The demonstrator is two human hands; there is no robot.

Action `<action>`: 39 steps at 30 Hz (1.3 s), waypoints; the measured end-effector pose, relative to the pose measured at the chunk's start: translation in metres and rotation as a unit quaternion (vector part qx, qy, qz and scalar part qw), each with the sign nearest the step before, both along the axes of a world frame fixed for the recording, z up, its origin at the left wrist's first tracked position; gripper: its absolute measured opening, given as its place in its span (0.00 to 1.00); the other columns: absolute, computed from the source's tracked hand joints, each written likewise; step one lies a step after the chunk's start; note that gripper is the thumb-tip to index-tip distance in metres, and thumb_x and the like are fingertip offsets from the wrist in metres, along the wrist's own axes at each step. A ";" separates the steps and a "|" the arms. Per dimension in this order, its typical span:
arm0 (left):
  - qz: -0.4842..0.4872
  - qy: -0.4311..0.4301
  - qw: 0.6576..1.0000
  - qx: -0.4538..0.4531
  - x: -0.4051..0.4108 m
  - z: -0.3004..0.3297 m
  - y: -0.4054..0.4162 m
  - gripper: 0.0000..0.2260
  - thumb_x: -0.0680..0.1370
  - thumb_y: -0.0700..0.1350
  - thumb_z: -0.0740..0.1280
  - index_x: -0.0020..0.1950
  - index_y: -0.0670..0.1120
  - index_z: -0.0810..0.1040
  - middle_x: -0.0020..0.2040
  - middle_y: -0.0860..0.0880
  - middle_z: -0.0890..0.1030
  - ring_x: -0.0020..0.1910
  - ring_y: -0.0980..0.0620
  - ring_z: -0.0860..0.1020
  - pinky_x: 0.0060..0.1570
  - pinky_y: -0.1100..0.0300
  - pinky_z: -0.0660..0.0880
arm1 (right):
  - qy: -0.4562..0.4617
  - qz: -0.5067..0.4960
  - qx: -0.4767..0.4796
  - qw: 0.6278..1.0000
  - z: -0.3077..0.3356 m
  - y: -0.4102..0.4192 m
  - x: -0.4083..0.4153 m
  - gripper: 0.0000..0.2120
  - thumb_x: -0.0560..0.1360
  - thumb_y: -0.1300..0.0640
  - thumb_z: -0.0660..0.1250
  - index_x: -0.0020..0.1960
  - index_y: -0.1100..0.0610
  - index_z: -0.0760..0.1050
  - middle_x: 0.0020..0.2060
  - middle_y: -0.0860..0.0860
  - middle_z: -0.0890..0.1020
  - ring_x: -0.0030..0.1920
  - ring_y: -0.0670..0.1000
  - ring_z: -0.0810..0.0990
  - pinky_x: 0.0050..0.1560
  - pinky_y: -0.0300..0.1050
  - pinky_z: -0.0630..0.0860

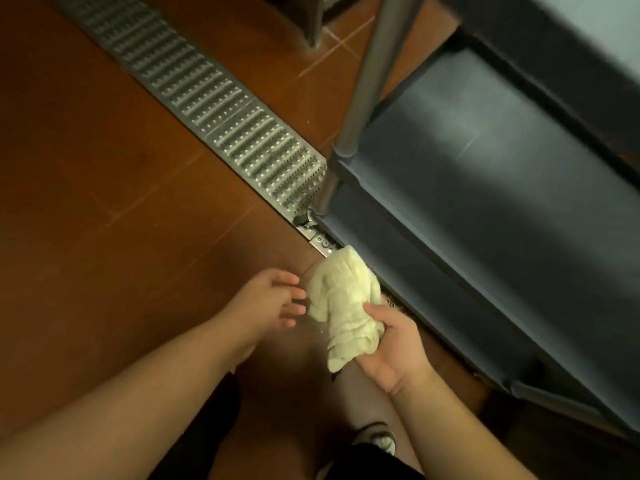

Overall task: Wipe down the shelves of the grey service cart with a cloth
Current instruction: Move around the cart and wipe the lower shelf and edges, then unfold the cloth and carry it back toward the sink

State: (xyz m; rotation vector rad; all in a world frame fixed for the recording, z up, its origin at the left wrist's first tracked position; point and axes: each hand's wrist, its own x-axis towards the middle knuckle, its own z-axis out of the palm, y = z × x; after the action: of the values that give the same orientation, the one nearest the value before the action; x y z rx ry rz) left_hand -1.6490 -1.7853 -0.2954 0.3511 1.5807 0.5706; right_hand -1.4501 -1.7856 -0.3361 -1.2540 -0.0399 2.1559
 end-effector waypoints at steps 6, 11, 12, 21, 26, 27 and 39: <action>-0.027 0.013 0.995 0.094 -0.066 0.218 -0.002 0.13 0.79 0.34 0.58 0.59 0.46 0.75 0.53 0.45 0.81 0.50 0.46 0.82 0.52 0.48 0.80 | 0.075 0.034 0.089 0.993 0.230 0.007 -0.047 0.29 0.71 0.65 0.62 0.72 0.57 0.71 0.63 0.65 0.77 0.55 0.63 0.79 0.55 0.59 0.73; -0.062 0.001 0.972 0.227 -0.082 0.367 0.020 0.15 0.77 0.30 0.60 0.57 0.47 0.76 0.51 0.47 0.83 0.47 0.48 0.83 0.49 0.50 0.80 | 0.052 0.021 0.227 0.972 0.402 0.016 -0.051 0.30 0.72 0.66 0.58 0.73 0.56 0.69 0.64 0.61 0.78 0.57 0.61 0.80 0.52 0.57 0.79; -0.068 -0.011 0.966 0.248 -0.082 0.391 0.026 0.15 0.77 0.30 0.59 0.57 0.46 0.76 0.51 0.46 0.83 0.47 0.47 0.83 0.49 0.50 0.80 | 0.047 0.003 0.245 0.968 0.428 0.015 -0.049 0.30 0.72 0.67 0.58 0.73 0.56 0.69 0.64 0.61 0.78 0.57 0.60 0.80 0.51 0.56 0.79; -0.203 -0.098 0.903 0.366 -0.031 0.531 0.062 0.15 0.76 0.30 0.59 0.58 0.42 0.75 0.52 0.40 0.82 0.47 0.45 0.82 0.45 0.52 0.78 | -0.040 -0.171 0.372 0.911 0.564 -0.003 -0.020 0.31 0.70 0.65 0.59 0.73 0.55 0.69 0.68 0.65 0.73 0.56 0.63 0.76 0.50 0.55 0.76; -0.323 -0.056 0.826 0.458 0.037 0.565 0.055 0.18 0.77 0.32 0.62 0.61 0.51 0.73 0.58 0.51 0.80 0.59 0.57 0.78 0.60 0.56 0.74 | -0.111 -0.280 0.387 0.871 0.577 -0.016 0.008 0.35 0.61 0.68 0.56 0.69 0.57 0.72 0.63 0.62 0.79 0.58 0.62 0.80 0.49 0.55 0.78; -0.343 -0.052 0.813 0.468 0.051 0.565 0.051 0.19 0.77 0.35 0.64 0.63 0.54 0.71 0.61 0.54 0.78 0.62 0.59 0.76 0.64 0.56 0.72 | -0.128 -0.287 0.392 0.865 0.577 -0.019 0.016 0.35 0.61 0.68 0.56 0.68 0.57 0.73 0.62 0.62 0.79 0.59 0.63 0.80 0.50 0.56 0.78; -0.379 0.013 0.790 0.482 0.141 0.555 0.042 0.35 0.72 0.52 0.72 0.74 0.63 0.58 0.68 0.62 0.70 0.65 0.67 0.70 0.63 0.67 0.69 | -0.116 -0.145 0.452 0.872 0.584 -0.016 0.073 0.39 0.67 0.75 0.53 0.76 0.53 0.64 0.67 0.60 0.76 0.66 0.62 0.77 0.63 0.64 0.73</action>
State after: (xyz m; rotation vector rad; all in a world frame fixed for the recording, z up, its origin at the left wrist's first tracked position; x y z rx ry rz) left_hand -1.5084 -1.7431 0.2599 1.6825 0.9052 0.6807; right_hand -1.3774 -1.8012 0.2481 -0.8524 -0.8113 1.4010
